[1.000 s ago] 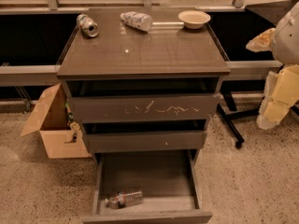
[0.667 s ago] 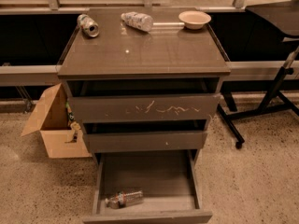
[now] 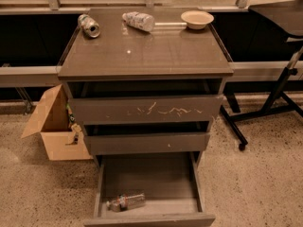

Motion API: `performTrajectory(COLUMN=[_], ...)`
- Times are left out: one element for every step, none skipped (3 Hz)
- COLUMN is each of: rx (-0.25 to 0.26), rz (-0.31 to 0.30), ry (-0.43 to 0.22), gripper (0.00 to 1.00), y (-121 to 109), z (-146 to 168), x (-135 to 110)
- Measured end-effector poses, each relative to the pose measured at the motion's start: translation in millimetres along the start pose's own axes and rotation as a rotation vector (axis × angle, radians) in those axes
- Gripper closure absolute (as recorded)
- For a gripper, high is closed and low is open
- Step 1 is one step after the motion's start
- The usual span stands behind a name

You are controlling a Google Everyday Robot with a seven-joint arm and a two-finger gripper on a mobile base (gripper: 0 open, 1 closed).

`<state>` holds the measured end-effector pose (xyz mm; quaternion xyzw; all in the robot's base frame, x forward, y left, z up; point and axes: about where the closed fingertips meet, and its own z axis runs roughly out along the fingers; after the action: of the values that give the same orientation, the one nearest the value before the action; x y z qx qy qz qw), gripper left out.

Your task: Pick water bottle from bottom drawer and place on counter

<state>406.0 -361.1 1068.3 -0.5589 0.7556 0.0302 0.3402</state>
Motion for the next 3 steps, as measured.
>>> performTrajectory(rx=[-0.01, -0.115, -0.261], rz=[-0.002, -0.026, -0.051], ry=[-0.008, -0.088, -0.198], gripper=[0.0, 0.0, 0.0], y=[1.0, 11.9, 38.0], z=[4.1, 44.7, 100.6], x=[0.1, 2.0, -0.5])
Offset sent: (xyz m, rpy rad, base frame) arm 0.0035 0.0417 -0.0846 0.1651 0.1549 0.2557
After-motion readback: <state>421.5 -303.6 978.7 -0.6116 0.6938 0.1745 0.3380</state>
